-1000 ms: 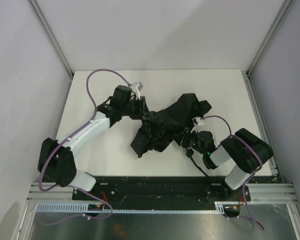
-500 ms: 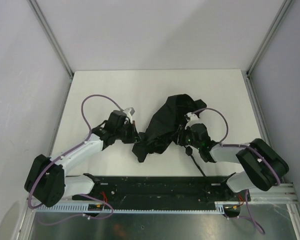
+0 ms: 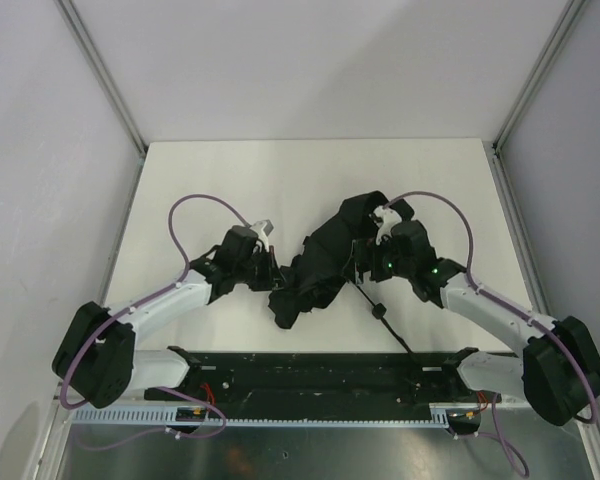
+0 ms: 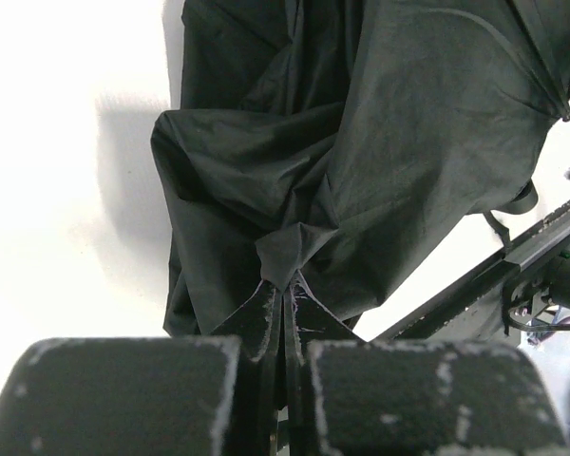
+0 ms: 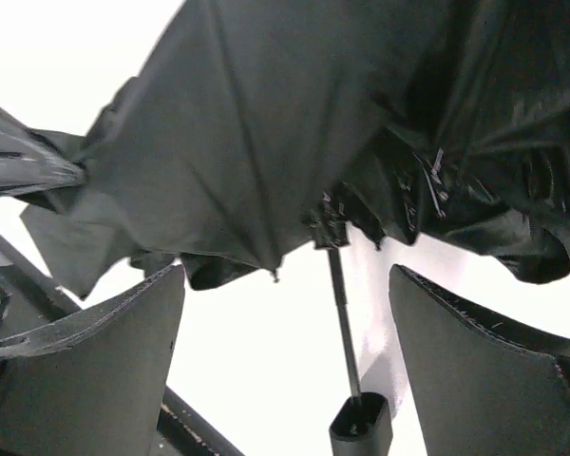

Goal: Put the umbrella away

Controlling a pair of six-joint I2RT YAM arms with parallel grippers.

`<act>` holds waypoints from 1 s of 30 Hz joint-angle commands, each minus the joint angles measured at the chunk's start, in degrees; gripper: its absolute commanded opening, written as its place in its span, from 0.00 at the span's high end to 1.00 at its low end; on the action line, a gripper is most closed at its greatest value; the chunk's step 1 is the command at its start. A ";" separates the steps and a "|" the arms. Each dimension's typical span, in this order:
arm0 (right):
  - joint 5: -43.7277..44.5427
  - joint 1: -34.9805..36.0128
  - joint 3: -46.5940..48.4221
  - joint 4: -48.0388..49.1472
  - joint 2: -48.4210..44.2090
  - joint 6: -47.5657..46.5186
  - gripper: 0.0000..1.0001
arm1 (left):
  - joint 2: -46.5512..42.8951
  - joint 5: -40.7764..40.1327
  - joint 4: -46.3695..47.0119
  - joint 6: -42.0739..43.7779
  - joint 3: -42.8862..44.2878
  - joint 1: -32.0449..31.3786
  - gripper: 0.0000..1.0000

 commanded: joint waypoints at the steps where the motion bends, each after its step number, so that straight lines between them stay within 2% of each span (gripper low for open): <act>1: -3.70 1.39 7.58 -12.10 -1.26 -4.36 0.07 | 0.41 0.13 2.88 -0.88 0.41 -1.15 1.00; 6: -3.21 2.91 13.79 -18.40 3.57 -10.85 0.02 | 0.34 0.34 3.15 -0.98 0.37 -1.31 1.00; 11: -4.68 3.24 21.03 -22.99 13.62 -17.12 0.01 | 0.61 0.53 3.33 -1.13 0.74 -1.73 1.00; 19: -2.23 7.45 24.66 -18.90 24.11 -19.20 0.01 | 1.20 0.87 3.33 -0.99 1.37 -2.10 1.00; 23: 4.59 10.60 26.48 -18.02 28.72 -20.33 0.01 | 1.53 0.71 3.30 -1.17 1.50 -2.16 1.00; 27: 19.23 12.99 28.29 -17.75 33.60 -18.90 0.01 | 2.34 -0.01 3.43 -1.54 1.56 -2.24 1.00; 30: 25.40 13.98 28.43 -15.67 35.64 -16.50 0.01 | 2.80 -0.62 3.63 -2.15 1.16 -2.25 1.00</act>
